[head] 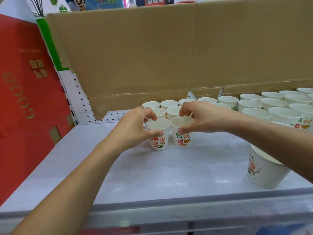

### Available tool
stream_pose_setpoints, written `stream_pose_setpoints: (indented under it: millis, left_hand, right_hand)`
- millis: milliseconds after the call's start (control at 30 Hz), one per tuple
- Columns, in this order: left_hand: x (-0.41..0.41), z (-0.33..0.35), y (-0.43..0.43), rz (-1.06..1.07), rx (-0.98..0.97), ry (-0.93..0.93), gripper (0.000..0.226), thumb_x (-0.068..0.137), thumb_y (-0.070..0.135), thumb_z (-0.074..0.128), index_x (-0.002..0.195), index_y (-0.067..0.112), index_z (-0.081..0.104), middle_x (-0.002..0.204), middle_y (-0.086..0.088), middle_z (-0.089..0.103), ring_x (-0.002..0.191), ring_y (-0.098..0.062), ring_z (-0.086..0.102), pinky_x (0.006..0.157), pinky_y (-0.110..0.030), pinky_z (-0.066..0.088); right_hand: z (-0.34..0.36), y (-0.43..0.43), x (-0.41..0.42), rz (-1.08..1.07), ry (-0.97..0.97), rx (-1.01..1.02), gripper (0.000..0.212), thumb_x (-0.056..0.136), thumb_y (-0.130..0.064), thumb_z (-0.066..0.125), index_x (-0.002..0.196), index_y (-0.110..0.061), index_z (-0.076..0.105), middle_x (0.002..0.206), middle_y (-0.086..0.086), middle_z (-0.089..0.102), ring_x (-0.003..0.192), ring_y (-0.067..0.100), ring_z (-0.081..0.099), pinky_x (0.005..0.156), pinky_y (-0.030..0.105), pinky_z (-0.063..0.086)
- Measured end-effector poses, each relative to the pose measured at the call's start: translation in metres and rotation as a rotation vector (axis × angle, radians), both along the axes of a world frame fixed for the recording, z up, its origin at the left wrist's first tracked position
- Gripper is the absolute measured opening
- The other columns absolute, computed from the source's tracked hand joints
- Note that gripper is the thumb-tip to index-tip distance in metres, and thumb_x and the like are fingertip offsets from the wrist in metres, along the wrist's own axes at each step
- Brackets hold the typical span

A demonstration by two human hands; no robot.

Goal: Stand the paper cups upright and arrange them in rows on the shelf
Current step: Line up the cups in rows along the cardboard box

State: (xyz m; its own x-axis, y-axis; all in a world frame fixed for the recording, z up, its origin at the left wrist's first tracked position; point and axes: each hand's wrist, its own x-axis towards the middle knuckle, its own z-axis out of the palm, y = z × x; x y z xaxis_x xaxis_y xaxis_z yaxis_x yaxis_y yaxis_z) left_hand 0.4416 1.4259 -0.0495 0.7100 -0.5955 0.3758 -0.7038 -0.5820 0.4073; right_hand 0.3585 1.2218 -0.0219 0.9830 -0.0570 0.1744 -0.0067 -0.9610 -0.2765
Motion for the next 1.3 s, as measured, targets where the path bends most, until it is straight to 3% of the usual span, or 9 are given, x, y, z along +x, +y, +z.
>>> stream_pose_setpoints:
  millis: [267,400,567,700,767,933,1067,1167,1300]
  left_hand:
    - [0.006,-0.006,-0.003,0.017,-0.019,-0.021,0.039,0.071,0.040,0.079,0.105,0.028,0.062,0.104,0.009,0.057,0.101,-0.011,0.053,0.088,-0.038,0.049]
    - [-0.008,-0.002,-0.003,0.003,-0.046,-0.043,0.047,0.075,0.044,0.076,0.116,0.032,0.057,0.118,0.012,0.053,0.110,-0.007,0.043,0.090,-0.024,0.036]
    - [-0.067,-0.004,-0.025,-0.144,-0.308,-0.007,0.049,0.077,0.053,0.063,0.122,0.036,0.053,0.119,0.027,0.050,0.110,0.011,0.044,0.093,-0.016,0.038]
    - [-0.119,-0.014,-0.070,-0.300,-0.342,0.132,0.054,0.071,0.061,0.061,0.122,0.051,0.045,0.120,0.039,0.045,0.113,0.019,0.041,0.092,-0.009,0.038]
    - [-0.137,-0.020,-0.092,-0.341,-0.303,0.181,0.061,0.067,0.067,0.062,0.123,0.055,0.041,0.123,0.041,0.042,0.116,0.019,0.038,0.096,-0.009,0.035]
    - [-0.159,-0.022,-0.133,-0.306,-0.162,0.185,0.086,0.059,0.076,0.067,0.135,0.050,0.036,0.139,0.027,0.041,0.123,0.005,0.038,0.107,-0.034,0.037]
    - [-0.164,-0.014,-0.146,-0.255,-0.084,0.075,0.076,0.065,0.068,0.070,0.132,0.042,0.046,0.128,0.023,0.054,0.116,0.001,0.045,0.104,-0.039,0.038]
    - [-0.151,-0.007,-0.144,-0.179,0.008,0.033,0.071,0.068,0.065,0.070,0.131,0.042,0.048,0.127,0.023,0.054,0.118,0.000,0.044,0.105,-0.034,0.032]
    - [-0.114,0.008,-0.136,-0.084,0.088,0.043,0.066,0.064,0.063,0.075,0.123,0.042,0.053,0.114,0.021,0.059,0.115,-0.006,0.047,0.103,-0.034,0.031]
  right_hand:
    - [-0.002,-0.003,0.006,0.013,-0.022,0.014,0.059,0.075,-0.049,0.073,0.123,-0.020,0.054,0.116,-0.005,0.056,0.098,0.013,0.051,0.082,0.028,0.046]
    - [0.012,-0.016,-0.010,0.035,-0.024,0.050,0.062,0.076,-0.059,0.066,0.130,-0.032,0.051,0.127,-0.013,0.053,0.109,0.007,0.051,0.086,0.027,0.042]
    - [0.035,-0.051,-0.080,0.073,-0.294,0.419,0.043,0.075,-0.047,0.065,0.113,-0.029,0.067,0.105,-0.015,0.069,0.097,-0.002,0.064,0.086,0.017,0.050]
    - [0.019,-0.091,-0.132,-0.020,-0.461,0.465,0.024,0.084,-0.032,0.066,0.107,-0.029,0.068,0.100,-0.013,0.070,0.094,-0.003,0.064,0.085,0.015,0.051]
    - [0.006,-0.109,-0.147,-0.088,-0.445,0.418,0.023,0.085,-0.033,0.066,0.108,-0.033,0.067,0.106,-0.015,0.068,0.099,-0.002,0.062,0.089,0.023,0.051]
    - [-0.013,-0.127,-0.160,-0.129,-0.300,0.133,0.034,0.072,-0.054,0.064,0.104,-0.040,0.066,0.113,-0.017,0.060,0.109,0.006,0.052,0.094,0.037,0.045]
    - [-0.018,-0.134,-0.156,-0.089,-0.204,-0.114,0.020,0.077,-0.051,0.068,0.094,-0.042,0.064,0.104,-0.018,0.056,0.101,0.007,0.043,0.084,0.029,0.036]
    - [-0.021,-0.133,-0.150,-0.029,-0.172,-0.126,0.005,0.085,-0.041,0.065,0.089,-0.039,0.063,0.097,-0.014,0.056,0.095,0.009,0.044,0.079,0.029,0.039]
    - [-0.023,-0.126,-0.132,0.057,-0.196,-0.126,0.010,0.088,-0.036,0.062,0.093,-0.029,0.068,0.094,-0.008,0.057,0.094,0.012,0.046,0.081,0.036,0.043]
